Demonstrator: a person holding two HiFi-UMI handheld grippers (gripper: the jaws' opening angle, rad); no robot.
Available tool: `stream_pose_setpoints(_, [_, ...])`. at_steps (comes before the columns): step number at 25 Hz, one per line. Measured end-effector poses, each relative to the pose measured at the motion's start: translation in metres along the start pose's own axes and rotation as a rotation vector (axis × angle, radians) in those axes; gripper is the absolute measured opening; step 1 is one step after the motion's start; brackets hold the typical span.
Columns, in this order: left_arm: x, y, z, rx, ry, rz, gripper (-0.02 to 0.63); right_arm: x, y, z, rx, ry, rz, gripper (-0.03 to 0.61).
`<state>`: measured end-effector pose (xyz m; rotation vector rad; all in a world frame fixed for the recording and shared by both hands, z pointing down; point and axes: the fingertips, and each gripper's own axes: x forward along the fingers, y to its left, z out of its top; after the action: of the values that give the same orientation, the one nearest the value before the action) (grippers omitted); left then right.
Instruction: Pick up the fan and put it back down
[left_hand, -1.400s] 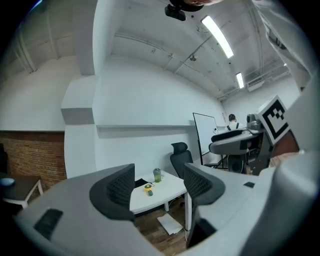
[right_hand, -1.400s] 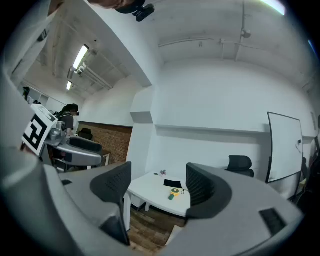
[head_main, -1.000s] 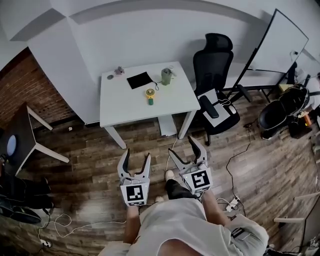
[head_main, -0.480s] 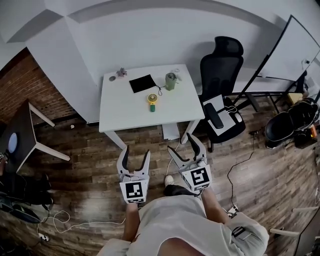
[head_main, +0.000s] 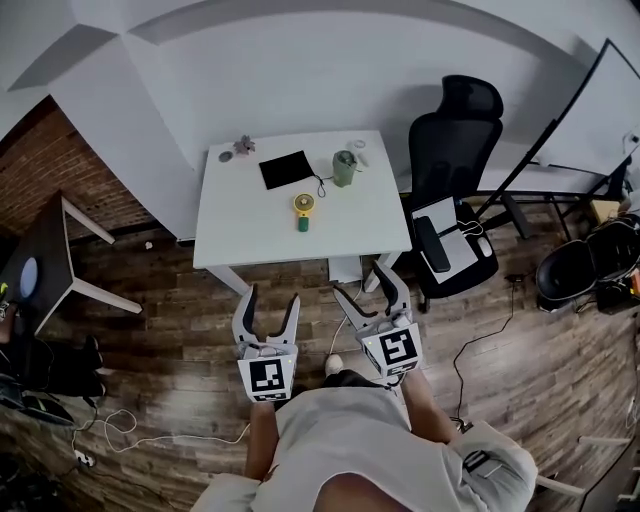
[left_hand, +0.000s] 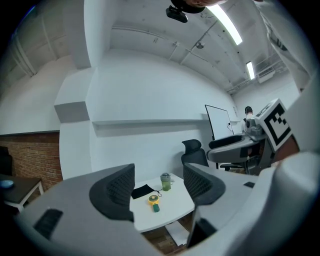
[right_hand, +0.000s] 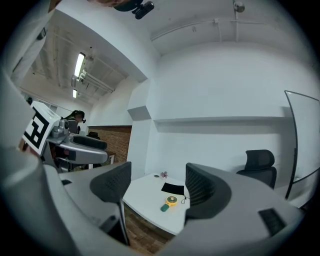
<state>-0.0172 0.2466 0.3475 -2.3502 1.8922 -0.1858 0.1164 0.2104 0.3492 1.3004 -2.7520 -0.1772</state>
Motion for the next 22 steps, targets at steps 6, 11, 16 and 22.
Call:
stream_pose_setpoints(6, [0.019,0.000,-0.001,0.010,0.013,0.017,0.299,0.017,-0.016,-0.006,0.020,-0.006,0.022,0.337])
stream_pose_setpoints(11, [0.039,0.004,-0.002,0.013,0.013,0.020,0.299,0.033,-0.029,-0.009,0.018,-0.005,0.023,0.336])
stream_pose_setpoints(16, [0.056,0.006,-0.005,0.005,0.012,0.015,0.299,0.044,-0.040,-0.012,0.017,0.004,0.016,0.336])
stream_pose_setpoints(22, [0.087,0.010,-0.007,0.006,0.006,0.001,0.299,0.065,-0.060,-0.017,0.014,0.012,-0.001,0.331])
